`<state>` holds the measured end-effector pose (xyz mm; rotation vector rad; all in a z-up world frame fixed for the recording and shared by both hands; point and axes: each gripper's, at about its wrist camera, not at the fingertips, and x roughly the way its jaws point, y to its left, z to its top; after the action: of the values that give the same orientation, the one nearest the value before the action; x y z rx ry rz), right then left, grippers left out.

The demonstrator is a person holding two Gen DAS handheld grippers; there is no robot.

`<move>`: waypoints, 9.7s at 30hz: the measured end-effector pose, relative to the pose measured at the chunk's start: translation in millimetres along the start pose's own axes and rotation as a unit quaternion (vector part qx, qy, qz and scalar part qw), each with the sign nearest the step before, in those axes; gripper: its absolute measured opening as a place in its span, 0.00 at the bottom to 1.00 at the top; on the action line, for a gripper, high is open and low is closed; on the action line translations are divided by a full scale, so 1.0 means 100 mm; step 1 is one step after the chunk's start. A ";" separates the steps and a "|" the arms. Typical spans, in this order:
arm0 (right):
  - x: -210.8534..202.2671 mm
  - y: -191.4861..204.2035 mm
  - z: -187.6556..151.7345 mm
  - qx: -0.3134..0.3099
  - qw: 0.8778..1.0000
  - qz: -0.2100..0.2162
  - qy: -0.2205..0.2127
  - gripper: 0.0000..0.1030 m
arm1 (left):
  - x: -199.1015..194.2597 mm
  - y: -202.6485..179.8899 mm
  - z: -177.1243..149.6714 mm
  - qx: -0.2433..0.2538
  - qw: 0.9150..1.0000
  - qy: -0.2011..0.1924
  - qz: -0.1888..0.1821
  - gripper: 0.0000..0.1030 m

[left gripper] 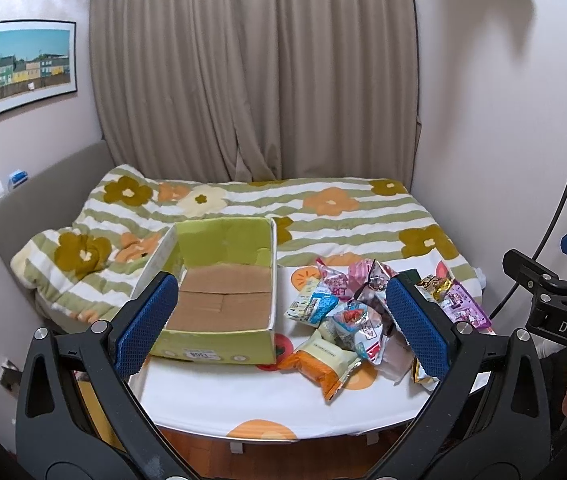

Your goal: Organize snacks

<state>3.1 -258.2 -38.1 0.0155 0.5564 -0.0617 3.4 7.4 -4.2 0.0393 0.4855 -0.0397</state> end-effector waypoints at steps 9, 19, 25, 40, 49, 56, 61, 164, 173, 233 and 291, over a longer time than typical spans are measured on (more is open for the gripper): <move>0.00 0.01 0.01 0.000 1.000 0.001 -0.001 1.00 | 0.03 0.00 0.01 0.000 1.000 0.002 0.003 1.00; 0.01 0.01 0.02 0.001 1.000 0.000 0.000 1.00 | 0.05 0.02 0.03 -0.003 1.000 0.002 0.000 1.00; 0.02 0.00 0.02 0.000 1.000 -0.002 0.000 1.00 | 0.09 0.04 0.05 -0.003 1.000 0.006 -0.002 1.00; 0.03 0.00 0.02 0.001 1.000 -0.002 0.000 1.00 | 0.12 0.04 0.06 -0.003 1.000 0.009 -0.003 1.00; 0.03 0.00 0.02 0.000 1.000 -0.002 0.001 1.00 | 0.13 0.04 0.06 -0.002 1.000 0.010 -0.003 1.00; 0.07 -0.01 0.00 0.004 1.000 0.001 0.001 1.00 | 0.18 0.00 0.03 0.003 1.000 0.010 0.003 1.00; 0.25 -0.05 -0.10 0.004 0.999 0.021 0.023 1.00 | 0.42 -0.04 -0.04 -0.008 0.998 0.056 0.008 1.00; 1.91 2.15 0.43 -0.211 0.932 0.269 0.121 0.41 | 2.60 1.95 0.02 -0.056 0.971 0.231 -0.025 0.61; 2.31 2.69 0.23 -0.148 0.945 0.228 0.185 0.41 | 3.15 2.24 -0.22 0.010 0.960 0.273 -0.061 0.61; 1.32 2.53 0.17 -0.074 0.981 0.153 0.095 1.00 | 1.81 2.23 -0.08 0.013 0.988 0.140 -0.063 0.99; 1.96 -0.73 -1.78 -0.091 0.957 0.206 0.184 1.00 | 3.29 -2.44 -0.94 0.414 0.832 0.271 -0.253 0.63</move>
<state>70.4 -335.6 -292.9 -0.0384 0.9200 0.4076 239.1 -241.3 -248.2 0.7979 1.0116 -0.7833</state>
